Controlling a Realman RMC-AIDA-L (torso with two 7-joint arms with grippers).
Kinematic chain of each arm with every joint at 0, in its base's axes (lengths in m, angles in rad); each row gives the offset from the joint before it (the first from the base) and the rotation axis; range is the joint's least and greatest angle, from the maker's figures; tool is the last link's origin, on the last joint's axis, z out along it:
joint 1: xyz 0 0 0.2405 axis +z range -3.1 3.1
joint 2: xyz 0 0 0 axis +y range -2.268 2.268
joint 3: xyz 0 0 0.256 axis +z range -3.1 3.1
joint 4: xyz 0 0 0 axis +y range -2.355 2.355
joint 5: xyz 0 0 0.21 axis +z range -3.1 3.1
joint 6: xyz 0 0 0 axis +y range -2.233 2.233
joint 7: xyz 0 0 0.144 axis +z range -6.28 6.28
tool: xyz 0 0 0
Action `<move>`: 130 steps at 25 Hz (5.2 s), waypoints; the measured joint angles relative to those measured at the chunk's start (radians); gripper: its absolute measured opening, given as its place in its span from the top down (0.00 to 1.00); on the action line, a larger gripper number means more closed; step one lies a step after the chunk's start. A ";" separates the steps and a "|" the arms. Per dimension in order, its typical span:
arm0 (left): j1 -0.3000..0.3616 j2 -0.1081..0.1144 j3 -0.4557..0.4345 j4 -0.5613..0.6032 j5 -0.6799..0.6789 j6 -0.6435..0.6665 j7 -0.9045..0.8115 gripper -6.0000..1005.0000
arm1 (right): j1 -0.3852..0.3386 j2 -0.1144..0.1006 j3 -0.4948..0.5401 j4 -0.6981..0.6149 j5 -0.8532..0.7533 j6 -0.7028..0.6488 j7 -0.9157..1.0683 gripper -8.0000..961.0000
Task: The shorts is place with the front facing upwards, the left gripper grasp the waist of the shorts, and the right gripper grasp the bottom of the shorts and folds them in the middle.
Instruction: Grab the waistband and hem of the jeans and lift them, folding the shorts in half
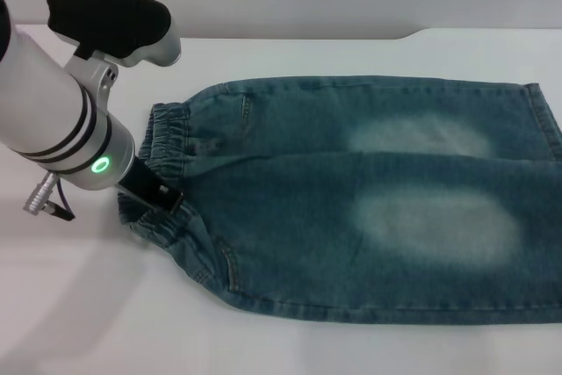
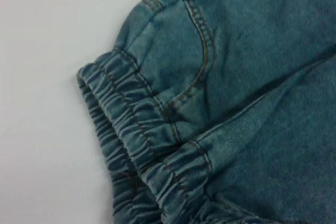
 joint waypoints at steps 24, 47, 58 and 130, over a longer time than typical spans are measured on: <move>-0.016 0.002 0.002 -0.023 -0.007 -0.009 0.000 0.96 | 0.002 -0.004 0.016 -0.081 -0.060 0.037 0.030 0.39; -0.027 0.002 0.007 -0.010 -0.007 -0.006 0.000 0.96 | 0.029 -0.004 0.008 0.032 -0.062 0.006 0.007 0.37; -0.028 0.001 0.008 -0.009 -0.008 -0.007 0.000 0.96 | 0.048 -0.003 0.011 0.057 -0.064 0.003 -0.003 0.37; 0.089 0.005 -0.085 0.132 -0.010 0.656 0.077 0.96 | 0.082 0.003 0.122 0.034 0.274 -0.579 -0.463 0.98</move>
